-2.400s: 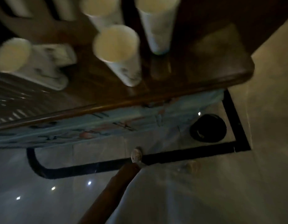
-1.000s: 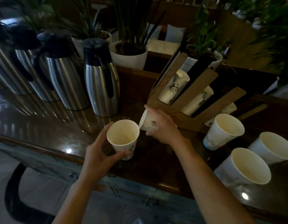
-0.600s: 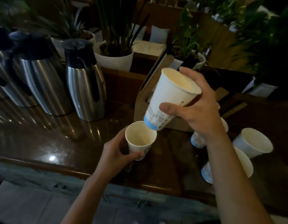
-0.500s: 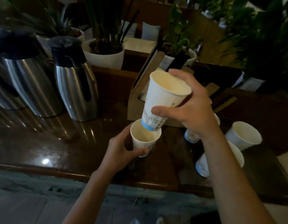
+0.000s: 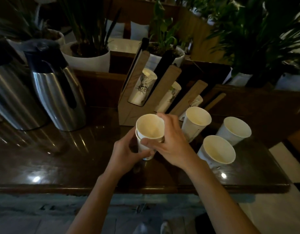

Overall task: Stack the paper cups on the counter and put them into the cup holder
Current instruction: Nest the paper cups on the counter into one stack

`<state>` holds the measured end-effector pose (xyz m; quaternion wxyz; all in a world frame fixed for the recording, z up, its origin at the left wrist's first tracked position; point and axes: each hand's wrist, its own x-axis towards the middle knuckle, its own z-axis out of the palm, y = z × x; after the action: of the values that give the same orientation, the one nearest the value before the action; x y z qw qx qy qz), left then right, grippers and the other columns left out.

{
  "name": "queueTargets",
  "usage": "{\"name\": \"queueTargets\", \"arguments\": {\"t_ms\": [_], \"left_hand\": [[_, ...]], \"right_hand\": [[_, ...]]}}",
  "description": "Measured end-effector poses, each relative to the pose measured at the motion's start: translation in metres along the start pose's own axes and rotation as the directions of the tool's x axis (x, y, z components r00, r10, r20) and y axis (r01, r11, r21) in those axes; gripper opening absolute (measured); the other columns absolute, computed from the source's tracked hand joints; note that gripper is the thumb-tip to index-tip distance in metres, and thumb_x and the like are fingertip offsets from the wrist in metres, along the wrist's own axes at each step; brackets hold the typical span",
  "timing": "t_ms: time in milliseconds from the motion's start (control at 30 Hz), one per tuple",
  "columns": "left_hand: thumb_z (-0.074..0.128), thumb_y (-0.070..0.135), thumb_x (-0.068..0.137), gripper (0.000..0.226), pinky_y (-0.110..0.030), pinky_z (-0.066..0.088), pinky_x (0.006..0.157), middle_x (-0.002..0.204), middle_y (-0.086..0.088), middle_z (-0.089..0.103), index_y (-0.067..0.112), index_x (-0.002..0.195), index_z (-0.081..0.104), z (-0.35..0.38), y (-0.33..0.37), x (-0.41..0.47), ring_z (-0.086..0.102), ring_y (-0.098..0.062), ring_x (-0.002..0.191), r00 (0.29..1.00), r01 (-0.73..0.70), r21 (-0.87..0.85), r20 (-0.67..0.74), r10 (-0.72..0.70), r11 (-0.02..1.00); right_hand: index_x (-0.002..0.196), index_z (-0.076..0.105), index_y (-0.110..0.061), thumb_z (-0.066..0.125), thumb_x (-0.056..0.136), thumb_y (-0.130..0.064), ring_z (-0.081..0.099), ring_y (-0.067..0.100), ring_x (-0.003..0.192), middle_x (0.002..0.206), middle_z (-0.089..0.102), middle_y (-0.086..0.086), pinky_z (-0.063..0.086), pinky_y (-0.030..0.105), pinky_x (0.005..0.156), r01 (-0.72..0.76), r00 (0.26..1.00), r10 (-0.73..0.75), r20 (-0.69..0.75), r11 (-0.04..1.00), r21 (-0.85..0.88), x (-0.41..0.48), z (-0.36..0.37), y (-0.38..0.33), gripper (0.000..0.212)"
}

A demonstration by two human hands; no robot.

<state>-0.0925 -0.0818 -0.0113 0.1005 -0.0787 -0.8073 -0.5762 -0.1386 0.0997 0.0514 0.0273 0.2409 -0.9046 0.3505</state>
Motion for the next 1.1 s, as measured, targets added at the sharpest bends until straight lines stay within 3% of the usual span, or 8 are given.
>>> {"name": "queueTargets", "arguments": {"t_ms": [100,233,400,500,633,767,933,1100], "left_hand": [[0.081,0.062,0.069,0.089,-0.010,0.051,0.098,0.133,0.040,0.055,0.038,0.146,0.043,0.000,0.000,-0.001,0.057,0.010,0.128,1.000,0.016,0.003,-0.016,-0.016,1.000],[0.083,0.051,0.074,0.088,-0.018,0.052,0.105,0.137,0.022,0.062,0.026,0.149,0.046,0.014,-0.007,0.000,0.059,0.004,0.128,0.996,0.086,-0.073,0.041,-0.083,0.994],[0.082,0.053,0.067,0.094,-0.020,0.049,0.104,0.136,0.022,0.062,0.029,0.150,0.045,0.038,-0.006,0.005,0.058,0.004,0.129,0.984,0.172,-0.125,0.076,-0.164,0.977],[0.080,0.063,0.059,0.096,-0.008,0.048,0.096,0.127,0.033,0.061,0.037,0.145,0.046,0.047,-0.001,0.011,0.056,0.018,0.120,0.980,0.186,-0.105,0.098,-0.176,0.977],[0.087,0.037,0.070,0.088,-0.021,0.048,0.101,0.134,0.020,0.061,0.028,0.148,0.047,0.058,-0.002,0.020,0.057,-0.002,0.128,0.977,0.202,-0.066,0.080,-0.196,0.977],[0.087,0.036,0.070,0.087,-0.014,0.048,0.095,0.130,0.023,0.061,0.029,0.147,0.048,0.064,-0.003,0.025,0.057,-0.006,0.130,0.978,0.201,-0.051,0.062,-0.198,0.978],[0.086,0.047,0.065,0.092,-0.031,0.052,0.105,0.138,0.012,0.065,0.028,0.147,0.049,0.068,-0.006,0.028,0.060,-0.008,0.130,0.980,0.197,-0.054,0.047,-0.194,0.979],[0.087,0.049,0.063,0.089,-0.026,0.054,0.101,0.133,0.019,0.068,0.033,0.143,0.053,0.079,-0.006,0.035,0.062,0.000,0.125,0.976,0.212,-0.039,0.051,-0.210,0.976]], "right_hand": [[0.153,0.023,-0.024,0.038,0.070,-0.091,0.036,0.018,0.132,0.150,0.025,0.001,0.040,0.032,0.101,-0.036,0.995,0.041,0.089,0.998,-0.059,-0.008,-0.001,-0.005,0.108],[0.150,0.042,-0.016,0.024,0.090,-0.077,0.030,0.024,0.143,0.158,0.028,0.003,0.032,0.044,0.113,-0.050,0.988,0.078,0.136,0.980,-0.194,0.004,-0.029,-0.019,0.087],[0.117,0.070,-0.027,0.063,0.093,-0.054,0.061,0.019,0.110,0.121,0.065,0.001,0.050,0.037,0.082,-0.062,0.996,0.073,0.045,0.976,-0.210,0.034,-0.105,-0.008,0.037],[0.134,0.060,-0.031,0.081,0.080,-0.048,0.049,0.026,0.131,0.141,0.053,0.005,0.047,0.045,0.098,-0.169,0.970,0.221,0.096,0.907,-0.386,0.053,-0.141,0.026,0.060],[0.148,0.044,-0.038,0.090,0.068,-0.047,0.033,0.035,0.142,0.154,0.035,0.009,0.039,0.052,0.108,-0.243,0.901,0.377,0.217,0.850,-0.467,0.059,-0.136,0.062,0.093],[0.147,0.045,-0.037,0.092,0.066,-0.041,0.035,0.032,0.141,0.153,0.043,0.004,0.039,0.048,0.105,-0.206,0.945,0.287,0.155,0.894,-0.398,0.057,-0.130,0.074,0.093],[0.135,0.049,-0.049,0.087,0.064,-0.054,0.048,0.030,0.124,0.136,0.050,0.004,0.046,0.045,0.093,-0.191,0.981,0.188,-0.035,0.943,-0.272,0.044,-0.177,0.056,0.081],[0.126,0.055,-0.045,0.078,0.061,-0.070,0.054,0.013,0.103,0.124,0.053,-0.003,0.050,0.031,0.074,0.024,0.987,-0.037,-0.156,0.996,-0.082,0.028,-0.201,0.010,0.073]]}}
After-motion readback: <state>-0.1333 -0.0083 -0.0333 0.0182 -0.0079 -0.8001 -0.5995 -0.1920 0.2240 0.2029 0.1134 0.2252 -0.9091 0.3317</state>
